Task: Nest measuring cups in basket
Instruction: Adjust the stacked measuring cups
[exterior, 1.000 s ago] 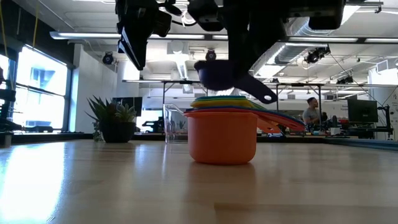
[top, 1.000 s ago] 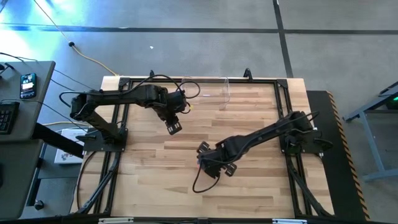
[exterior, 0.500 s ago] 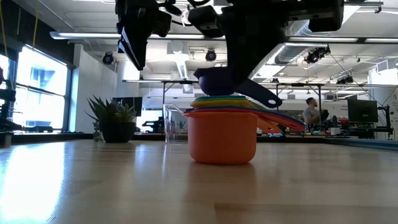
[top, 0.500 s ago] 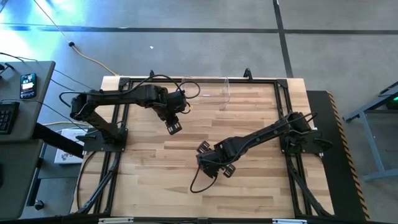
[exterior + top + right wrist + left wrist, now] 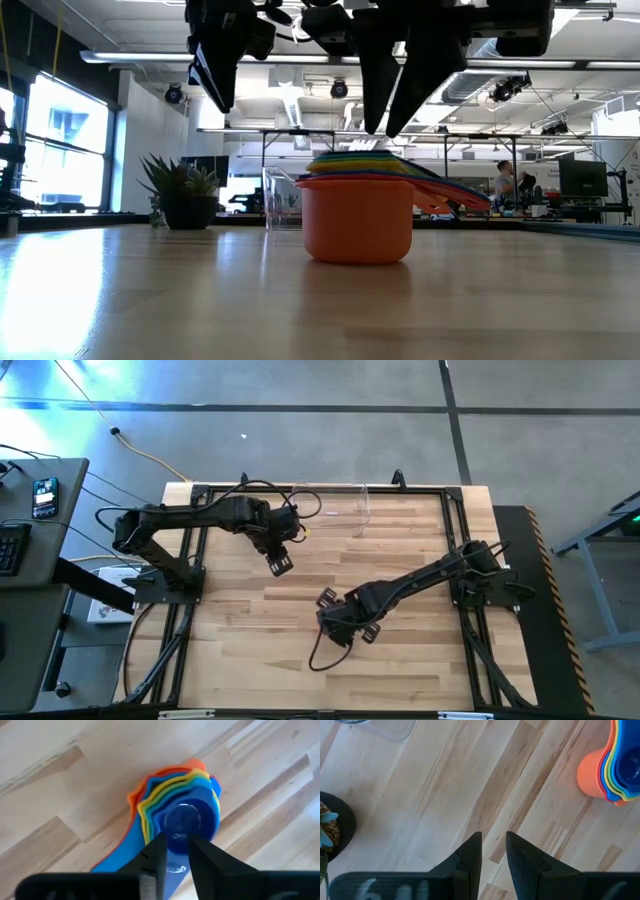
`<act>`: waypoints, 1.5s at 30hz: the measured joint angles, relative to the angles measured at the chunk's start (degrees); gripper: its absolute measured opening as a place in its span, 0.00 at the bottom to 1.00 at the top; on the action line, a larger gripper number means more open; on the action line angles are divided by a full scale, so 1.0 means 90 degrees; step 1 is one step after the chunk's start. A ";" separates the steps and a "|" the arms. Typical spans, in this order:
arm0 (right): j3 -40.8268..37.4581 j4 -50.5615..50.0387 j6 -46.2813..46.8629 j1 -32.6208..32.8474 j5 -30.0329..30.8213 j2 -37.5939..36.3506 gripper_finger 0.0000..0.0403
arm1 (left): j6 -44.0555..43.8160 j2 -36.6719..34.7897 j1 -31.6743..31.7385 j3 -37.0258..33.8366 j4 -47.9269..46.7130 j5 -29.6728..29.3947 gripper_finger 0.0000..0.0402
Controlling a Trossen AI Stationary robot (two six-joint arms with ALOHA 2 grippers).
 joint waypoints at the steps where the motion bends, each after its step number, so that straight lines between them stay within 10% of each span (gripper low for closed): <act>1: 0.0000 -0.0002 0.0000 0.0000 0.0046 0.0000 0.19 | -0.0002 0.0000 0.0000 0.0000 0.0000 0.0000 0.20; 23: 0.0000 -0.2465 0.5567 -0.0357 0.1315 0.0000 0.22 | -0.0422 0.0000 -0.1191 0.0000 0.0024 0.0222 0.20; 45: -0.0444 -0.1063 0.3391 -0.1814 -0.0753 -0.0015 0.22 | -0.2747 0.0030 -0.3133 -0.0132 0.1914 -0.0261 0.20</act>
